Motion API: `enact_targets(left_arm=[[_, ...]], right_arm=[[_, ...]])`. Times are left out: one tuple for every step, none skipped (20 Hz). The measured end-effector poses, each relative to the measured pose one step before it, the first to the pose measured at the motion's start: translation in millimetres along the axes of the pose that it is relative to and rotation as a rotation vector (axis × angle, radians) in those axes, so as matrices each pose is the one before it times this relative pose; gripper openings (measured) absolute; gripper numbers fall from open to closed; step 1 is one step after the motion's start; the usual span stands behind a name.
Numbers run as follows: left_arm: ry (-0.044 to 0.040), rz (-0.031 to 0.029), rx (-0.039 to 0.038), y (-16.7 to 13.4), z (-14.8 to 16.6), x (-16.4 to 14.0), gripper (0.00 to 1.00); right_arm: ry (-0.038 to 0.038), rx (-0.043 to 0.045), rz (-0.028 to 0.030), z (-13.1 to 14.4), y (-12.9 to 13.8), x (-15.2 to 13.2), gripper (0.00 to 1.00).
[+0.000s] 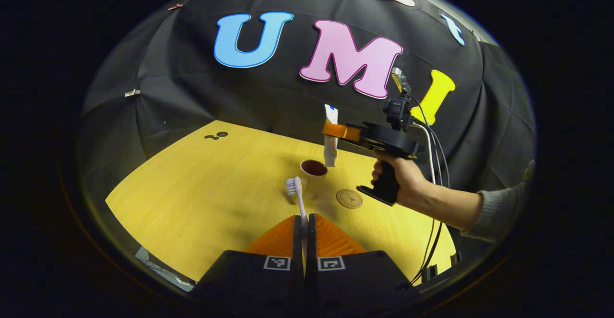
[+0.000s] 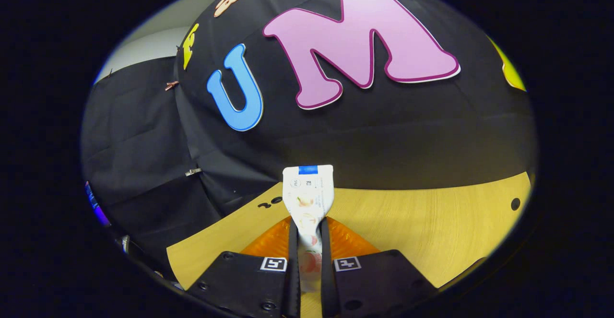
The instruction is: Put the toothbrush and toothpaste on the desktop into the cup, then pick up the cup and place it on the coaster on the desktop.
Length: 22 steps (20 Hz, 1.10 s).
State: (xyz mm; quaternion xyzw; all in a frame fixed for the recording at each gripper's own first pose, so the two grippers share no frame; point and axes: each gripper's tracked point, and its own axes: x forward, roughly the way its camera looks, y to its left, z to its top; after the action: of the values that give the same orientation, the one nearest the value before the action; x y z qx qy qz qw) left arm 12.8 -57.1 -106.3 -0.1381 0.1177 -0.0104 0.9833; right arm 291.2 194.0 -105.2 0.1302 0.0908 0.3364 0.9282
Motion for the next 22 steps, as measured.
enact_targets(left_arm=[[0.00087,0.00124,-0.00257,-0.41,-1.0,0.79,0.06],[-0.00123,0.00332,-0.0038,1.36,0.48,0.98,0.06],[-0.00262,0.00034,-0.00648,0.54,1.98,2.44,0.06],[0.00071,-0.00055,-0.00664,-2.13,-0.86,-1.69,0.06],[-0.00138,0.00097,-0.00486,0.96,0.95,0.48,0.06],[-0.0016,-0.00048,-0.00391,2.99,-0.39,2.72,0.06],[-0.00033,-0.00164,-0.00298,2.57,0.88,3.99,0.06],[0.00447,-0.00429,-0.00302,1.8,1.54,9.11,0.06],[0.00587,-0.0008,-0.00094,2.02,0.62,3.09,0.06],[0.00476,-0.002,0.00081,0.15,-1.83,-0.28,0.06],[0.00371,0.0018,0.00165,1.46,-0.25,1.54,0.06],[0.00365,0.00058,-0.00032,1.52,-0.02,1.7,0.06],[0.00287,-0.00266,-0.00328,0.53,2.06,-0.19,0.06],[0.00065,-0.00128,-0.00072,-0.17,-0.65,0.28,0.06],[0.00063,-0.0032,0.00115,-0.17,0.32,-0.42,0.06],[0.00199,-0.00235,0.00108,-0.65,-0.4,0.58,0.06],[0.00333,-0.00129,0.00041,0.57,-0.02,0.59,0.06],[0.00213,-0.00147,-0.0017,0.63,-1.62,1.32,0.06],[0.00063,-0.00173,-0.00371,0.06,0.13,0.5,0.06],[-0.00057,-0.00137,-0.00424,0.87,-0.62,-0.79,0.06],[0.00139,0.00088,-0.00424,0.93,0.07,0.09,0.06],[0.00084,0.00213,-0.00424,1.1,-2.87,0.44,0.06]], right_arm=[[-0.00443,0.0003,-0.00133,-2.94,-2.39,8.2,0.2],[-0.0001,0.00051,-0.00414,-3.9,-2.95,6.52,0.2],[0.0042,-0.0003,-0.00233,-5.42,-2.68,5.95,0.2],[0.00771,-0.00021,0.0004,-6.82,-1.62,4.25,0.2],[0.01324,-0.00091,0.00052,-8.04,-1.7,3.78,0.2],[0.01278,-0.00528,0.0027,-7.25,-0.43,2.97,0.2],[0.01175,-0.01062,0.00092,-6.58,-0.43,1.63,0.2],[0.0127,-0.01277,-0.00418,-6.85,-0.95,0.79,0.2],[0.01182,-0.01325,-0.00923,-5.26,-1.93,0.64,0.21],[0.01105,-0.00861,-0.00888,-4.86,-1.19,1.0,0.2],[0.00996,0.00213,0.00242,-4.38,0.13,0.12,0.15],[0.01183,0.00376,0.00302,-4.53,2.25,-0.63,0.21],[0.00851,-0.00009,0.00181,-3.17,1.53,-0.42,0.22],[0.00839,-0.00656,-0.00166,-2.7,1.42,-0.17,0.23],[0.00942,-0.01189,-0.00203,-2.72,1.0,-0.25,0.25],[0.00295,-0.00953,-0.00103,-0.65,0.8,-1.13,0.19],[0.00513,-0.00795,-0.00225,-0.97,0.45,0.76,0.27],[0.00465,-0.00452,-0.00098,-0.3,0.57,-1.14,0.27],[0.00812,-0.00495,-0.00221,-1.52,0.29,-0.71,0.24],[0.00877,-0.00604,-0.00203,-3.49,0.83,0.26,0.31],[0.00976,-0.01026,-0.00454,-2.02,0.0,-1.1,0.34],[0.00921,-0.01644,-0.00754,-4.11,-0.44,-0.2,0.27]])
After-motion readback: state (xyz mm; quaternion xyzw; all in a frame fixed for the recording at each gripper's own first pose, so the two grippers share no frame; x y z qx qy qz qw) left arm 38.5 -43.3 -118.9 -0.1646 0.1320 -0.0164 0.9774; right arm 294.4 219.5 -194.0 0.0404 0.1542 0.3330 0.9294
